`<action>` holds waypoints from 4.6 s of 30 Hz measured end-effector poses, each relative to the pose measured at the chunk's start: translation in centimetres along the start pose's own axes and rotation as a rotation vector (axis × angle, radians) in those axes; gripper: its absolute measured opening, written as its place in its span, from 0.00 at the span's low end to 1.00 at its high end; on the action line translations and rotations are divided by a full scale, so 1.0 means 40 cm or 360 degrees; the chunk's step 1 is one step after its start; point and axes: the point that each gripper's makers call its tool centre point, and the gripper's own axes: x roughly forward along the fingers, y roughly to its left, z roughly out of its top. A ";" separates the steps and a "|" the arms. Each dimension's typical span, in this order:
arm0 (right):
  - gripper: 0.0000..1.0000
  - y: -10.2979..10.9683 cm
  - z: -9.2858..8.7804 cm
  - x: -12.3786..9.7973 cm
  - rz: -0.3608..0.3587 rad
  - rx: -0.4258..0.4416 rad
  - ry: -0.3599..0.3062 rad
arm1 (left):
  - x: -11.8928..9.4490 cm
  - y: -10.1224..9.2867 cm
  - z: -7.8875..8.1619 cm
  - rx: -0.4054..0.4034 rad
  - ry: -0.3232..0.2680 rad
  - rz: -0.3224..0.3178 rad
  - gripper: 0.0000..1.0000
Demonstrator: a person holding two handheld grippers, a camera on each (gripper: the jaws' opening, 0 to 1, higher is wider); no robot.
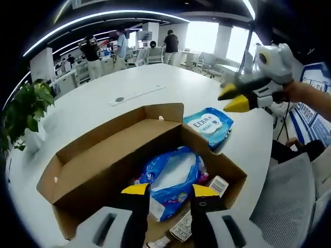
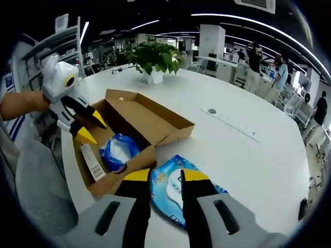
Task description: Operate the shoe box by opening the lid, removing the specified soft item, and placing it in the target area until the item is outside and the box remains undamaged.
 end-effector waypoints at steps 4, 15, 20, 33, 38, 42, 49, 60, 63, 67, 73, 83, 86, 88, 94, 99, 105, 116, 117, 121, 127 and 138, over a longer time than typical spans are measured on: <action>0.19 0.028 0.015 0.030 0.0048 -0.0061 0.0017 | -0.001 -0.007 0.011 0.0012 -0.0028 -0.0109 0.29; 0.18 0.105 0.045 0.115 0.0186 -0.0248 0.0073 | 0.034 -0.041 -0.002 0.0254 0.0119 -0.0357 0.26; 0.18 0.137 0.040 0.154 0.0244 -0.0284 0.0116 | 0.055 -0.035 -0.011 0.0309 0.0177 -0.0423 0.24; 0.14 0.194 -0.005 0.237 0.0332 -0.0419 0.0266 | 0.087 -0.052 -0.038 0.0506 0.0315 -0.0616 0.18; 0.11 0.193 -0.015 0.254 0.0329 -0.0424 0.0297 | 0.104 -0.053 -0.050 0.0559 0.0364 -0.0624 0.17; 0.08 0.190 -0.019 0.267 0.0320 -0.0423 0.0313 | 0.106 -0.047 -0.055 0.0568 0.0386 -0.0617 0.13; 0.00 0.186 -0.022 0.274 0.0302 -0.0432 0.0326 | 0.100 -0.026 -0.071 0.0546 0.0432 -0.0577 0.00; 0.00 0.210 0.014 0.247 0.0331 -0.0471 0.0241 | 0.056 -0.018 -0.073 0.0501 0.0424 -0.0524 0.00; 0.00 0.216 0.033 0.239 0.0336 -0.0462 0.0209 | 0.041 -0.013 -0.065 0.0497 0.0405 -0.0505 0.00; 0.00 0.219 0.059 0.223 0.0334 -0.0465 0.0166 | 0.018 -0.008 -0.047 0.0493 0.0376 -0.0473 0.00; 0.00 0.221 0.107 0.188 0.0334 -0.0461 0.0088 | -0.024 -0.011 -0.005 0.0505 0.0323 -0.0438 0.00; 0.00 0.217 0.163 0.126 0.0328 -0.0497 -0.0002 | -0.090 -0.042 0.063 0.0550 0.0249 -0.0398 0.00; 0.00 0.212 0.171 0.109 0.0328 -0.0501 -0.0014 | -0.100 -0.052 0.078 0.0563 0.0238 -0.0387 0.00; 0.00 0.206 0.176 0.094 0.0330 -0.0503 -0.0022 | -0.102 -0.058 0.091 0.0562 0.0231 -0.0385 0.00; 0.00 0.181 0.167 0.050 0.0332 -0.0501 -0.0009 | -0.102 -0.099 0.128 0.0545 0.0229 -0.0411 0.00; 0.00 0.152 0.152 0.013 0.0313 -0.0511 0.0002 | -0.085 -0.140 0.153 0.0577 0.0244 -0.0437 0.00; 0.00 0.103 0.119 -0.028 0.0281 -0.0497 0.0022 | -0.054 -0.186 0.189 0.0613 0.0247 -0.0474 0.00; 0.00 0.009 0.057 -0.097 0.0256 -0.0429 0.0066 | 0.030 -0.281 0.253 0.0672 0.0261 -0.0583 0.00; 0.00 -0.002 0.052 -0.104 0.0251 -0.0417 0.0064 | 0.040 -0.291 0.259 0.0679 0.0263 -0.0594 0.00; 0.00 -0.038 0.032 -0.124 0.0230 -0.0402 0.0071 | 0.070 -0.319 0.279 0.0706 0.0259 -0.0621 0.00; 0.00 -0.095 0.002 -0.154 0.0215 -0.0370 0.0085 | 0.108 -0.360 0.311 0.0723 0.0239 -0.0661 0.00; 0.00 -0.184 -0.044 -0.181 0.0208 -0.0333 0.0123 | 0.191 -0.415 0.361 0.0746 0.0226 -0.0735 0.00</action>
